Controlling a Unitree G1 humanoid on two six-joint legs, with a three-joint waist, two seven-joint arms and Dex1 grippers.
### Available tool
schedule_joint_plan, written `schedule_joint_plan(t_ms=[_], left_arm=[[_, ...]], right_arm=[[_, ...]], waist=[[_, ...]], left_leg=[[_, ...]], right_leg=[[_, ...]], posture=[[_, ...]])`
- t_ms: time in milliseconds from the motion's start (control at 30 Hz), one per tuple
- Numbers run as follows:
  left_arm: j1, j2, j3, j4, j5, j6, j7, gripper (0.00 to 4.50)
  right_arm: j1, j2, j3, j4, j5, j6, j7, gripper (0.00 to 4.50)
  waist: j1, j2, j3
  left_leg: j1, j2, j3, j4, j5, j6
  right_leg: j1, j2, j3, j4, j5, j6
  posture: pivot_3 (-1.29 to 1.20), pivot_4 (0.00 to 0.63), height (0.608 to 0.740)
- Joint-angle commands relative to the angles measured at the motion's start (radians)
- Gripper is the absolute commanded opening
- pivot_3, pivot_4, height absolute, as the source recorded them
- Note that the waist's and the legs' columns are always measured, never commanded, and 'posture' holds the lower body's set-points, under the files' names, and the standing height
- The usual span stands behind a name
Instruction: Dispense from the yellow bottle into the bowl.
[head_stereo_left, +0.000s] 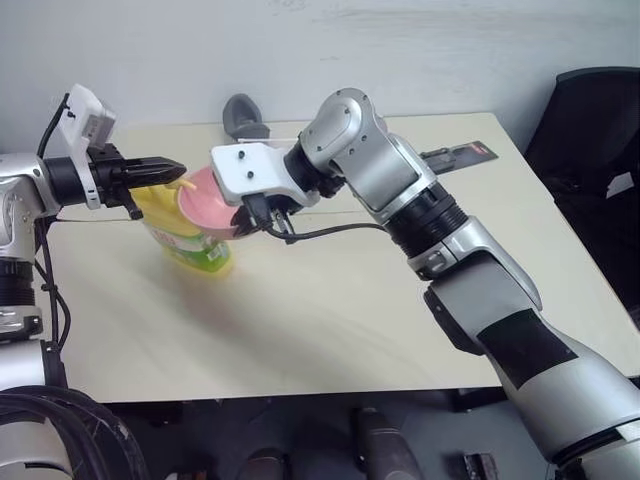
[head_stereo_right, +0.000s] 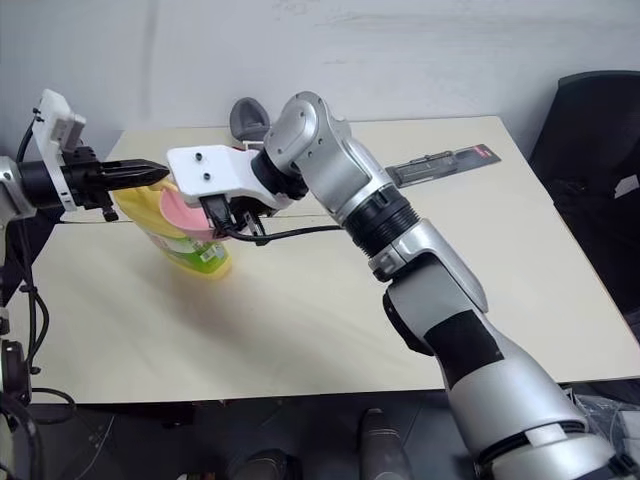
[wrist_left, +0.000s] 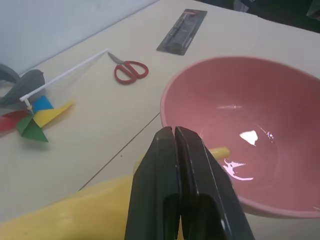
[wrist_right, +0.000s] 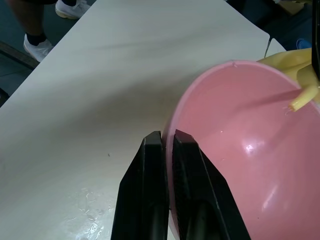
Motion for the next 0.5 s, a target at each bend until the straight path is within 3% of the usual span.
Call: schedule_joint_plan(t_ms=[33, 200, 500], left_arm=[[0.117, -0.013, -0.112, 0.058, 0.104, 0.034, 0.013, 0.07], [0.122, -0.017, -0.106, 0.068, 0.105, 0.008, 0.024, 0.07], [-0.068, 0.0, 0.033, 0.035, -0.018, 0.102, 0.04, 0.07]], right_arm=[[-0.026, 0.016, -0.013, -0.043, 0.01, -0.016, -0.009, 0.18], [-0.024, 0.019, -0.015, -0.044, 0.009, -0.013, -0.011, 0.18], [-0.003, 0.01, -0.016, -0.05, 0.005, -0.009, -0.017, 0.18]], waist=[[0.0, 0.001, -0.001], [0.0, 0.001, -0.001], [0.007, 0.0, 0.0]], left_leg=[[0.0, 0.0, 0.0, 0.0, 0.0, 0.0], [0.002, 0.0, 0.0, 0.0, -0.001, 0.001], [-0.002, 0.0, 0.0, 0.001, -0.001, 0.001]], right_leg=[[0.0, 0.0, 0.0, 0.0, 0.0, 0.0], [0.001, 0.0, 0.001, 0.0, 0.0, 0.0], [-0.001, 0.001, 0.0, 0.0, 0.0, 0.0]], posture=[[0.0, 0.15, 0.74], [0.0, 0.15, 0.74], [0.0, 0.15, 0.74]])
